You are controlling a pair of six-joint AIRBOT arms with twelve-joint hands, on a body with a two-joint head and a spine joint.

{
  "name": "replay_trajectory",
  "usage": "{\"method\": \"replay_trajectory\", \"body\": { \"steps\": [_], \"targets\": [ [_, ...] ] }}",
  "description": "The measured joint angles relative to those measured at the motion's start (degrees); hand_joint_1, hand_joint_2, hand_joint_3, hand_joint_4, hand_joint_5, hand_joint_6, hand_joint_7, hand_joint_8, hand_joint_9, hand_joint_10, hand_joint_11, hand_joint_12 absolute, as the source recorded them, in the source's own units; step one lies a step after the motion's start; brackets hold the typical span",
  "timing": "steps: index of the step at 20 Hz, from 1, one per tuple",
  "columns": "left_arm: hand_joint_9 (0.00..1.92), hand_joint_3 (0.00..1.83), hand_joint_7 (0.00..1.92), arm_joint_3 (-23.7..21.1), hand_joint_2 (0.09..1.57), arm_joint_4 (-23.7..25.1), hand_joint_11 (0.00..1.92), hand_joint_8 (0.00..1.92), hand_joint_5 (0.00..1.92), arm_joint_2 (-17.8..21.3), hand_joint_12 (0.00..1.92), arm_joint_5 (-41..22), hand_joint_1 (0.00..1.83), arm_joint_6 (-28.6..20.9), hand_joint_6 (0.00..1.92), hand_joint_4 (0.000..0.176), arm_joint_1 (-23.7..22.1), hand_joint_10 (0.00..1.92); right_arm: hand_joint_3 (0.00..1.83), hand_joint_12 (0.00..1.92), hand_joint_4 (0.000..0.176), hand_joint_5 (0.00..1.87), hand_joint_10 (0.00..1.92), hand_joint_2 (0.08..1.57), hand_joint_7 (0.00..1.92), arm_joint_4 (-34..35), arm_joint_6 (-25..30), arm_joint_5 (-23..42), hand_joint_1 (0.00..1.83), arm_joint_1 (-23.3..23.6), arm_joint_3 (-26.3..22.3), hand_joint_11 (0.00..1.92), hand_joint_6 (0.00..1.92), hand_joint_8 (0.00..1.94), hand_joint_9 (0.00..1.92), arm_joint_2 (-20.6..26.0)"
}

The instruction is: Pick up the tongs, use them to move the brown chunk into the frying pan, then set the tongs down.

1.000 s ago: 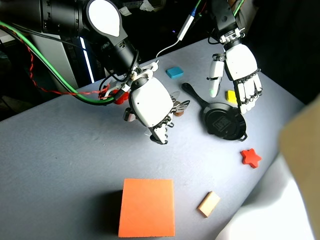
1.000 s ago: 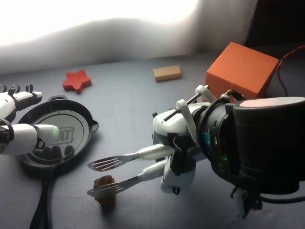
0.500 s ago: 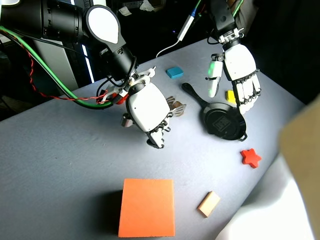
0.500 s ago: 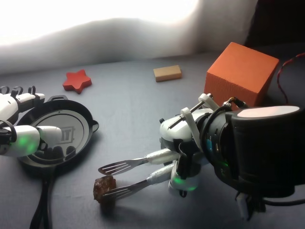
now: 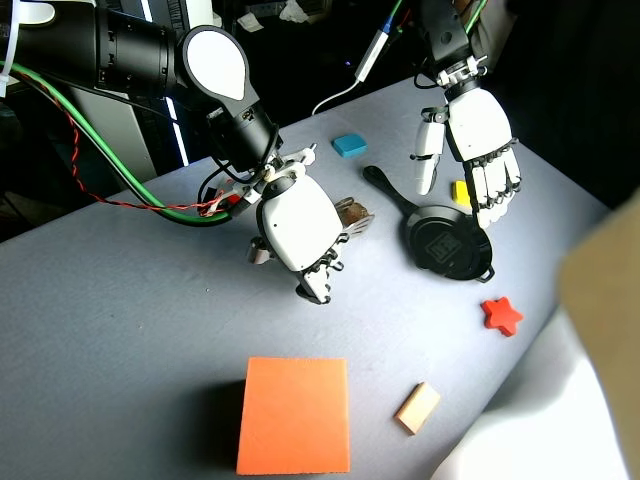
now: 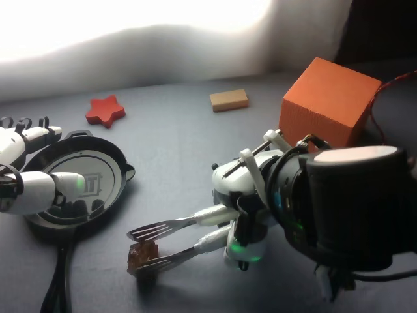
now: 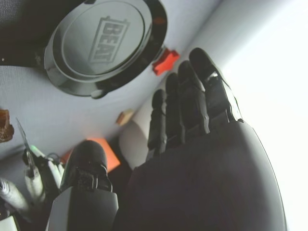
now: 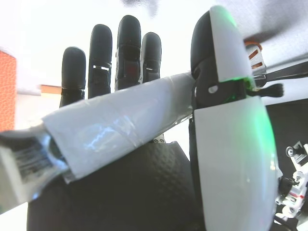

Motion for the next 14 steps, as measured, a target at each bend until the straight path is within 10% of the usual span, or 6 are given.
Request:
{"method": "replay_trajectory", "body": {
  "steps": [1,3,12,14],
  "targets": [
    [0.21,0.00,0.20,0.00,1.27,0.00,0.00,0.00,0.10,-0.02,0.75,0.09,0.00,0.00,0.00,0.051,0.00,0.01,0.03,1.55,0.000,0.81,0.72,1.18,0.98,-0.09,0.00,0.00,1.10,-0.17,0.11,0.28,1.06,0.04,0.63,-0.22],
    [0.22,0.00,0.20,0.00,1.28,0.00,0.00,0.00,0.12,-0.02,0.73,0.07,0.00,0.00,0.00,0.043,0.02,0.00,0.01,1.57,0.000,0.78,0.73,1.21,1.03,-0.07,0.02,0.07,1.10,-0.33,0.48,0.32,1.26,0.05,0.68,-0.61],
    [0.21,0.00,0.21,0.07,1.28,0.00,0.00,0.00,0.12,-0.02,0.74,0.07,0.02,0.00,0.00,0.046,0.00,0.00,0.00,1.48,0.000,0.94,0.57,1.14,1.23,-0.57,0.00,0.28,1.14,-0.63,1.07,0.52,1.05,0.05,0.95,-1.40],
    [0.23,0.00,0.22,0.07,1.28,0.00,0.00,0.00,0.14,-0.02,0.77,0.07,0.03,0.00,0.01,0.043,0.02,0.01,0.00,1.50,0.000,1.00,0.56,1.10,1.06,-0.48,-0.02,0.33,1.23,-0.63,1.07,0.56,1.09,0.75,1.01,-1.36]
  ]
}}
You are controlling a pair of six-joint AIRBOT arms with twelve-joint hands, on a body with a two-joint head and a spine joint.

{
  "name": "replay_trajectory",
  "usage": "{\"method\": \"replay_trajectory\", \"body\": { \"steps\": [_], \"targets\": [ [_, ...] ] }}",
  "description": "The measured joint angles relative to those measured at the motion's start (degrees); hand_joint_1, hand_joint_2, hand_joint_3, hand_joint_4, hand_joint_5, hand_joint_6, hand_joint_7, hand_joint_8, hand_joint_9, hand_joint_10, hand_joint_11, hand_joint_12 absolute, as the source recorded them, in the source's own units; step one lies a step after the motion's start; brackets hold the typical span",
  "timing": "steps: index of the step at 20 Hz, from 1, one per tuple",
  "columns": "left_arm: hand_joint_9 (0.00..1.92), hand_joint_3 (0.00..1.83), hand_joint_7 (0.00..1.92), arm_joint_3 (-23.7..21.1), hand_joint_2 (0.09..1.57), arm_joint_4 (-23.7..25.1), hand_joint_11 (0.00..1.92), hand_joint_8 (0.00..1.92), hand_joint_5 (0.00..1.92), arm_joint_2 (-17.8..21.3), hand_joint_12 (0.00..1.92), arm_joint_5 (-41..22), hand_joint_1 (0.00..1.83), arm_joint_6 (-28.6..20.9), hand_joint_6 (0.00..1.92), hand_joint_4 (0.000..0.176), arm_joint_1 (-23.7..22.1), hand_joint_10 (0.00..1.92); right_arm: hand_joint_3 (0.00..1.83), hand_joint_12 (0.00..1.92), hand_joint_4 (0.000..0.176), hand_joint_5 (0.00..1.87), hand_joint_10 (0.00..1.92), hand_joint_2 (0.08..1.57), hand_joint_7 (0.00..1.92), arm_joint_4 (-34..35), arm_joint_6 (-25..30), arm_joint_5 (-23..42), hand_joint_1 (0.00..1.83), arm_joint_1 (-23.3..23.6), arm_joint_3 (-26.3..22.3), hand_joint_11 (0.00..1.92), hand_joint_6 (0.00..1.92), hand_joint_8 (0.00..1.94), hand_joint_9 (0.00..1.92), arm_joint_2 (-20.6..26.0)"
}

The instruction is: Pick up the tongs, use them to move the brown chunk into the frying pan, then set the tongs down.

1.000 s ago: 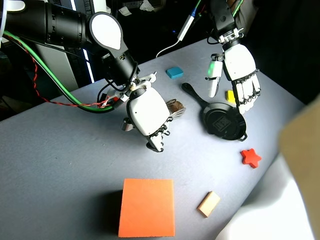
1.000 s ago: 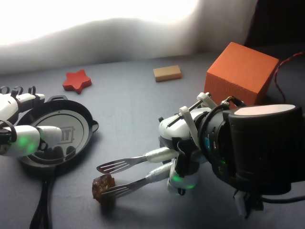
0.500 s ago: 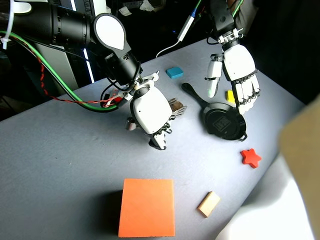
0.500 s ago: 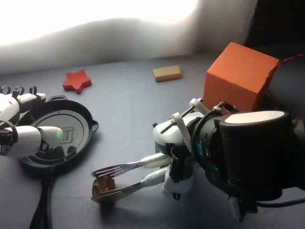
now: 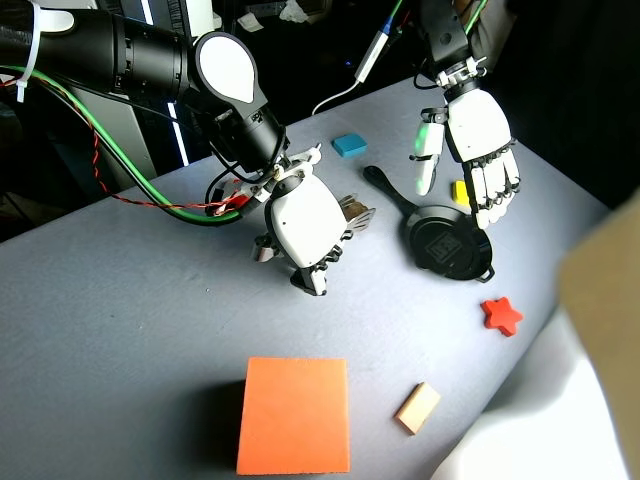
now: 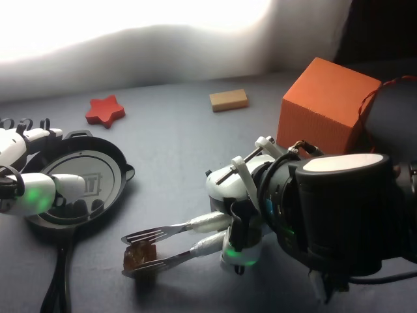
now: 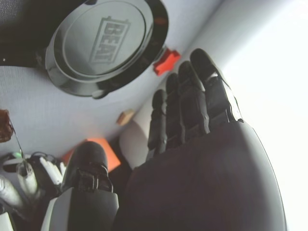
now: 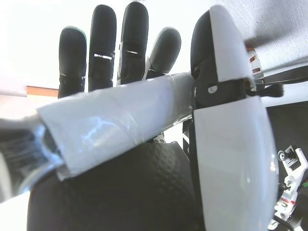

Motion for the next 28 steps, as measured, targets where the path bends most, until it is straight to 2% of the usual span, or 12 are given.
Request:
{"method": "replay_trajectory", "body": {
  "steps": [5,6,7,8,12,14,16,19,21,24,25,28],
  "targets": [
    [0.23,0.00,0.22,0.00,1.26,0.02,0.00,0.00,0.15,0.00,0.81,0.00,0.00,0.00,0.00,0.041,0.00,0.00,0.00,1.47,0.000,0.95,0.61,1.11,1.07,-0.24,-0.07,-0.02,1.23,0.00,0.00,0.65,1.13,0.80,1.09,0.00],
    [0.22,0.00,0.21,-0.02,1.26,0.00,0.00,0.00,0.14,0.00,0.80,0.02,0.00,0.00,0.00,0.040,0.00,0.00,0.00,1.48,0.000,0.92,1.08,1.11,1.09,-0.24,-0.09,-0.02,1.35,0.00,0.00,0.65,1.14,0.73,0.95,0.02],
    [0.22,0.00,0.20,-0.02,1.27,0.00,0.00,0.00,0.12,0.00,0.76,0.00,0.00,0.00,0.00,0.043,0.00,0.00,0.00,1.50,0.000,0.89,1.20,1.11,1.09,-0.24,-0.15,0.02,1.37,0.00,0.00,0.65,1.15,0.72,0.91,0.13],
    [0.23,0.00,0.20,-0.02,1.26,0.00,0.00,0.01,0.12,0.00,0.75,0.00,0.00,0.00,0.01,0.041,0.00,0.00,0.00,1.50,0.000,0.89,1.23,1.11,1.09,-0.26,-0.15,0.09,1.37,0.00,0.00,0.64,1.16,0.72,0.89,0.22],
    [0.24,0.00,0.22,0.00,1.27,0.00,0.00,0.00,0.14,0.00,0.83,0.00,0.00,0.00,0.01,0.044,0.00,0.00,0.00,1.55,0.000,0.86,1.26,1.12,1.06,-0.11,-0.22,0.09,1.37,0.02,0.00,0.64,1.16,0.78,0.90,0.66],
    [0.24,0.00,0.22,-0.02,1.28,0.00,0.00,0.00,0.14,0.00,0.79,0.00,0.01,0.00,0.00,0.043,0.00,0.00,0.00,1.54,0.000,0.88,1.24,1.11,1.08,-0.11,-0.50,0.09,1.38,0.02,0.00,0.65,1.14,0.76,0.91,0.68],
    [0.26,0.00,0.24,-0.02,1.27,0.00,0.00,0.00,0.16,0.00,0.85,0.00,0.05,-0.07,0.01,0.045,0.00,0.01,0.00,1.57,0.000,0.88,1.28,1.12,1.05,-0.13,-0.57,0.09,1.37,0.02,0.00,0.65,1.15,0.81,0.88,0.68],
    [0.22,0.00,0.20,-0.02,1.28,0.00,0.00,0.00,0.11,0.00,0.79,0.00,0.00,-0.13,0.00,0.044,0.02,0.00,0.00,1.61,0.000,0.85,1.30,1.13,1.03,0.00,-0.83,0.07,1.37,0.26,0.00,0.64,1.16,0.85,0.89,0.68],
    [0.24,0.00,0.22,-0.02,1.27,0.00,0.00,0.00,0.14,0.00,0.83,0.00,0.01,-0.17,0.01,0.045,0.11,0.00,0.00,1.61,0.000,0.84,1.32,1.13,1.02,-0.04,-1.46,0.07,1.37,0.48,0.00,0.62,1.18,0.87,0.88,0.68],
    [0.23,0.00,0.21,-0.02,1.27,0.00,0.00,0.00,0.13,0.00,0.80,0.00,0.01,-0.17,0.00,0.047,0.11,0.00,0.00,1.61,0.000,0.84,1.32,1.14,1.02,0.15,-1.57,0.07,1.37,1.09,0.00,0.62,1.20,0.86,0.87,0.70],
    [0.22,0.00,0.19,-0.02,1.28,0.00,0.00,0.00,0.13,0.00,0.79,0.00,0.00,-0.17,0.00,0.042,0.11,0.00,0.00,1.62,0.000,0.84,1.33,1.14,1.01,0.13,-1.57,0.07,1.37,1.49,0.00,0.62,1.20,0.87,0.87,0.72],
    [0.22,0.00,0.19,-0.02,1.27,0.00,0.00,0.00,0.11,-0.04,0.77,-0.02,0.00,-0.17,0.00,0.046,0.11,0.00,0.00,1.60,0.000,0.87,1.28,1.12,1.05,-0.11,-1.57,0.13,1.37,2.25,0.00,0.64,1.16,0.80,0.90,0.72]
  ]
}}
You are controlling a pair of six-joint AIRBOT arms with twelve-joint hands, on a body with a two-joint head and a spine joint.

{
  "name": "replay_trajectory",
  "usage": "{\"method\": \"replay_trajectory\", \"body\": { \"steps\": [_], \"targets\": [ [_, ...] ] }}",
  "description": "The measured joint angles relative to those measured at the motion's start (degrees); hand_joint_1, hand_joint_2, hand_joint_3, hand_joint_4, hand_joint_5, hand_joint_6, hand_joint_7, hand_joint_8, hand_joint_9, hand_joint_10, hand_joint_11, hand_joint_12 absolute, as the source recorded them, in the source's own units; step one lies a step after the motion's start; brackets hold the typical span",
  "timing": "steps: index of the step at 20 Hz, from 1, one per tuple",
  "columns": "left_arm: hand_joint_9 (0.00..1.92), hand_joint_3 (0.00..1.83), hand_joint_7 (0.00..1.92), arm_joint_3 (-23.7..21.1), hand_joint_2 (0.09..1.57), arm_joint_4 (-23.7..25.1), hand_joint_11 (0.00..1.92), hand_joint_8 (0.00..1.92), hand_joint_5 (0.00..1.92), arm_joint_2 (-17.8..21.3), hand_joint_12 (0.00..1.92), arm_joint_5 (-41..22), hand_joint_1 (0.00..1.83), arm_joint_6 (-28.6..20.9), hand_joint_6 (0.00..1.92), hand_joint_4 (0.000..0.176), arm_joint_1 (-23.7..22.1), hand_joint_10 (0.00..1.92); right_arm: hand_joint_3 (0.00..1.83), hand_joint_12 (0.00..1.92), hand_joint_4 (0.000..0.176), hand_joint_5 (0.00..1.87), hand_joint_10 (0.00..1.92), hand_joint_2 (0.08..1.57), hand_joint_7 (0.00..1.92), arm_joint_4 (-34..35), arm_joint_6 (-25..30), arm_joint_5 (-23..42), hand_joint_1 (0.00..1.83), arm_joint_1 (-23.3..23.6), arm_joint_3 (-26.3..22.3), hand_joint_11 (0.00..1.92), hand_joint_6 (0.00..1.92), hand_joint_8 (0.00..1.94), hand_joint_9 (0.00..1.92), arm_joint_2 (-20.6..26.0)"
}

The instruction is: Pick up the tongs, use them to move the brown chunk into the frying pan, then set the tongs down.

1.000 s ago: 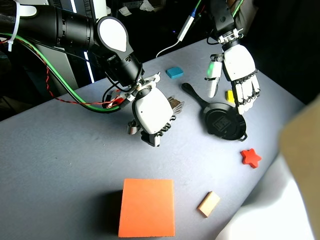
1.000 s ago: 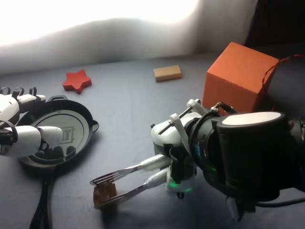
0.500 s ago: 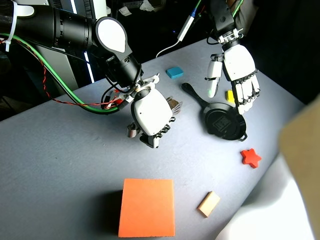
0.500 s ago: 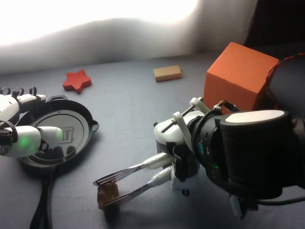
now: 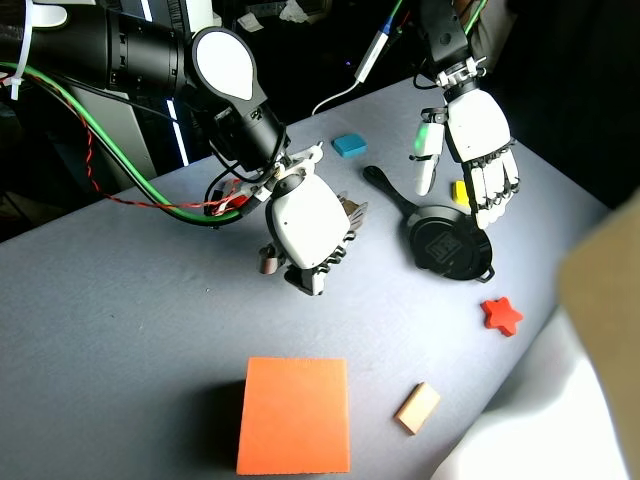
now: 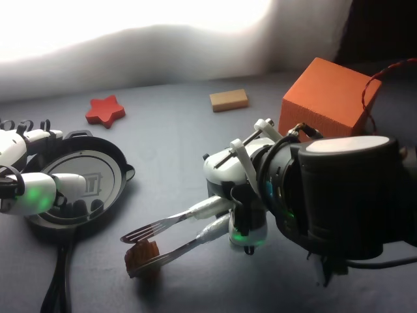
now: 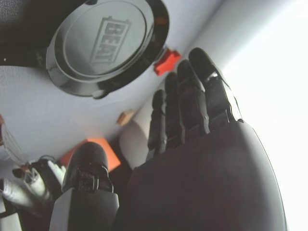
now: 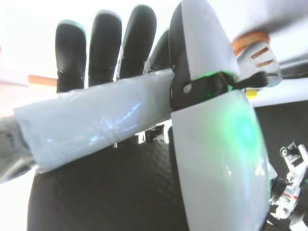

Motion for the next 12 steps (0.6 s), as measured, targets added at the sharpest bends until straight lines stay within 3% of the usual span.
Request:
{"method": "replay_trajectory", "body": {
  "steps": [7,12],
  "targets": [
    [0.23,0.00,0.21,0.02,1.27,-0.17,0.00,0.00,0.12,0.00,0.83,-0.20,0.00,0.04,0.00,0.051,0.24,0.00,0.00,1.62,0.000,0.83,1.32,1.14,1.01,0.02,-0.09,0.17,1.37,-1.16,0.00,0.63,1.20,0.87,0.87,0.22],
    [0.23,0.00,0.21,0.00,1.27,0.04,0.00,0.00,0.13,0.00,0.80,-0.26,0.00,0.04,0.01,0.040,0.46,0.00,0.00,1.60,0.000,0.83,1.30,1.13,1.02,-1.07,-0.13,0.74,1.37,-1.90,0.57,0.65,1.21,0.83,0.90,-0.07]
  ]
}}
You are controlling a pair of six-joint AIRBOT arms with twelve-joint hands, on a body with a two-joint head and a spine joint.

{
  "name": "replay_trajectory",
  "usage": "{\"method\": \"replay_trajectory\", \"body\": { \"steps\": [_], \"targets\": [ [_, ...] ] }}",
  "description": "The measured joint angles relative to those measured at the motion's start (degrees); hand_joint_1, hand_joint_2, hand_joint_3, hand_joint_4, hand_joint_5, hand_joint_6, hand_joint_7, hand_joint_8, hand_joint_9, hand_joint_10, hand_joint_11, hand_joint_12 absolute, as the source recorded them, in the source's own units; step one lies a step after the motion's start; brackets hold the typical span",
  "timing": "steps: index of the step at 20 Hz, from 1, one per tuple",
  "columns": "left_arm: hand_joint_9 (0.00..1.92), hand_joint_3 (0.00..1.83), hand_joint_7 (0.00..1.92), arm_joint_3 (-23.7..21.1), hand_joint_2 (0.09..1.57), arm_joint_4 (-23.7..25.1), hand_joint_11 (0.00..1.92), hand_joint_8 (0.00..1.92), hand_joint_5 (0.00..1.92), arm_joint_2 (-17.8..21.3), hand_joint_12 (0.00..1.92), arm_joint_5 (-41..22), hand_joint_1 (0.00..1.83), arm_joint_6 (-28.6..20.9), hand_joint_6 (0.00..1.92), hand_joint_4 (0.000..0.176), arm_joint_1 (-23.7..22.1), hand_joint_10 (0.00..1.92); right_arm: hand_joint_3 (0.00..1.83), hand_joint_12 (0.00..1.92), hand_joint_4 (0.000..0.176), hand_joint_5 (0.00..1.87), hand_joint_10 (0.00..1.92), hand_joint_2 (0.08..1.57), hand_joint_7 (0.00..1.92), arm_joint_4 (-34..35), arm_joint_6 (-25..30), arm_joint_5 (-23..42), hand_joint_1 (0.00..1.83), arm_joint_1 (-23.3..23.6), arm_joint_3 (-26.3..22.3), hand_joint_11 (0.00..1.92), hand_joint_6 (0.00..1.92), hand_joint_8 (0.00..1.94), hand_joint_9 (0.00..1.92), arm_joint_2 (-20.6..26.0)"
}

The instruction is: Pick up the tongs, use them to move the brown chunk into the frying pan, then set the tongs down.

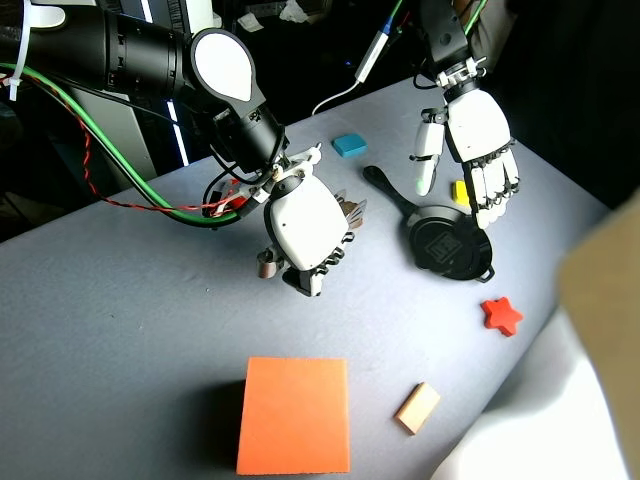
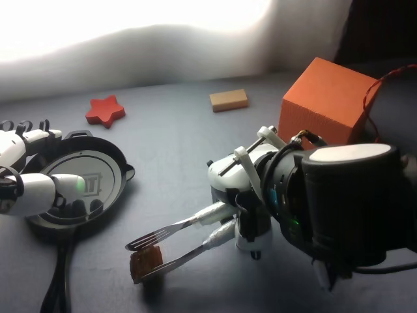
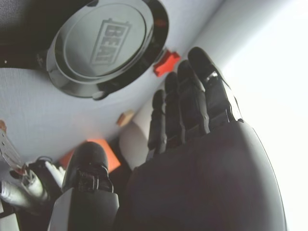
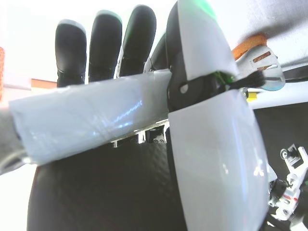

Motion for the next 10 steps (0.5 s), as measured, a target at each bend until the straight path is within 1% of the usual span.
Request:
{"method": "replay_trajectory", "body": {
  "steps": [1,2,3,4,5,6,7,8,10],
  "targets": [
    [0.23,0.00,0.21,0.00,1.27,-0.17,0.00,0.00,0.13,-0.02,0.80,0.04,0.00,-0.02,0.00,0.044,0.02,0.00,0.00,1.63,0.000,0.87,1.08,1.13,1.02,-0.07,0.02,0.02,1.24,-0.28,0.35,0.67,1.19,0.90,0.96,-0.17],
    [0.23,0.00,0.21,0.00,1.27,-0.17,0.00,0.00,0.13,-0.02,0.80,0.02,0.00,-0.04,0.01,0.041,0.02,0.00,0.00,1.63,0.000,0.91,0.99,1.13,1.04,0.04,0.00,-0.07,1.22,-0.35,0.68,0.67,1.16,0.89,0.99,-0.37],
    [0.22,0.00,0.21,0.00,1.28,-0.15,0.00,0.00,0.12,-0.02,0.78,0.00,0.00,-0.04,0.00,0.042,0.02,0.00,0.00,1.61,0.000,0.91,0.92,1.15,1.11,-0.11,-0.04,-0.04,1.15,-0.35,0.76,0.70,1.12,0.66,1.03,-0.50],
    [0.22,0.00,0.21,0.00,1.27,-0.02,0.00,0.00,0.11,-0.02,0.78,0.04,0.00,-0.04,0.00,0.045,0.02,0.00,0.00,1.61,0.000,0.91,0.88,1.15,1.18,-0.31,-0.04,0.09,1.13,-0.35,0.74,0.73,1.11,0.49,1.07,-0.57],
    [0.23,0.00,0.20,-0.02,1.26,-0.04,0.00,0.00,0.12,-0.02,0.80,0.04,0.00,-0.04,0.00,0.046,0.02,0.00,0.00,1.59,0.000,0.93,0.85,1.15,1.26,-0.31,-0.02,0.15,1.13,-0.42,0.74,0.78,1.08,0.38,1.12,-0.59],
    [0.25,0.00,0.23,-0.04,1.26,-0.04,0.00,0.01,0.14,0.00,0.86,0.00,0.00,-0.04,0.01,0.044,0.02,0.01,0.00,1.61,0.000,0.94,0.88,1.14,1.31,-0.35,0.00,0.33,1.13,-0.72,0.74,0.82,1.08,0.34,1.14,-0.59],
    [0.24,0.00,0.22,-0.07,1.27,-0.07,0.00,0.00,0.14,0.00,0.84,0.02,0.00,-0.04,0.00,0.043,0.02,0.00,0.00,1.68,0.000,0.91,0.99,1.16,1.35,-0.13,-0.04,0.33,1.10,-0.87,0.74,0.86,1.13,0.36,1.16,-0.68],
    [0.22,0.00,0.20,-0.04,1.27,-0.02,0.00,0.00,0.12,-0.02,0.81,0.00,0.00,-0.04,0.00,0.042,0.15,0.00,0.01,1.72,0.000,0.88,1.05,1.18,1.34,-0.22,-0.02,0.48,1.06,-0.98,0.74,0.87,1.19,0.40,1.15,-0.72],
    [0.23,0.00,0.20,-0.22,1.27,-0.11,0.00,0.00,0.12,0.00,0.81,-0.09,0.00,-0.04,0.00,0.045,0.13,0.00,0.00,1.70,0.000,0.89,1.11,1.17,1.39,-0.22,-0.07,0.59,1.07,-1.11,0.74,0.93,1.18,0.46,1.20,-0.70]
  ]
}}
